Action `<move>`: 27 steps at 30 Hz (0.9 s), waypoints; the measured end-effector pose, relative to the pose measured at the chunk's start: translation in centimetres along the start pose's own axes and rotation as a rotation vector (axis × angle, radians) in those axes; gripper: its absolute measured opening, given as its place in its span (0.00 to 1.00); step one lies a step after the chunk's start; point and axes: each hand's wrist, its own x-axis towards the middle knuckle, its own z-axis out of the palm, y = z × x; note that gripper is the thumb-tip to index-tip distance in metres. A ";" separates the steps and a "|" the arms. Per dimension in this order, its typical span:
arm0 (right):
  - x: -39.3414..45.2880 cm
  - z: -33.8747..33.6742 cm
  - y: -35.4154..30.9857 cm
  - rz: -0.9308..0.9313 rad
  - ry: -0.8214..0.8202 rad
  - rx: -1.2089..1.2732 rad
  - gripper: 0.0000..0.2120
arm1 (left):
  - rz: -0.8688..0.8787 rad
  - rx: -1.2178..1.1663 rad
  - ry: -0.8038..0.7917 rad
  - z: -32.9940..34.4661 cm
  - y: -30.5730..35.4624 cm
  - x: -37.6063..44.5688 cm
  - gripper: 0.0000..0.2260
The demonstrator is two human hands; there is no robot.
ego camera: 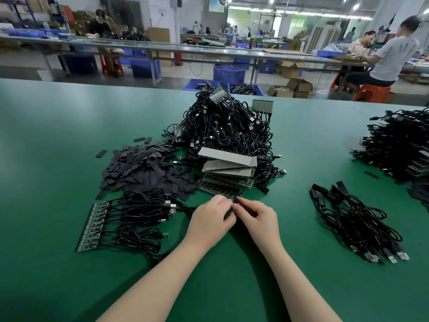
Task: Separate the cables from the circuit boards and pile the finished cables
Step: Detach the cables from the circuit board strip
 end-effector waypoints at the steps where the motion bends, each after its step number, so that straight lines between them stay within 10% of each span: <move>1: 0.0 0.0 0.1 0.002 -0.007 0.005 0.14 | -0.008 0.002 -0.010 0.0 -0.1 0.0 0.07; 27: 0.0 0.0 0.6 -0.053 -0.045 -0.102 0.14 | -0.032 -0.088 -0.019 0.0 -0.1 0.1 0.14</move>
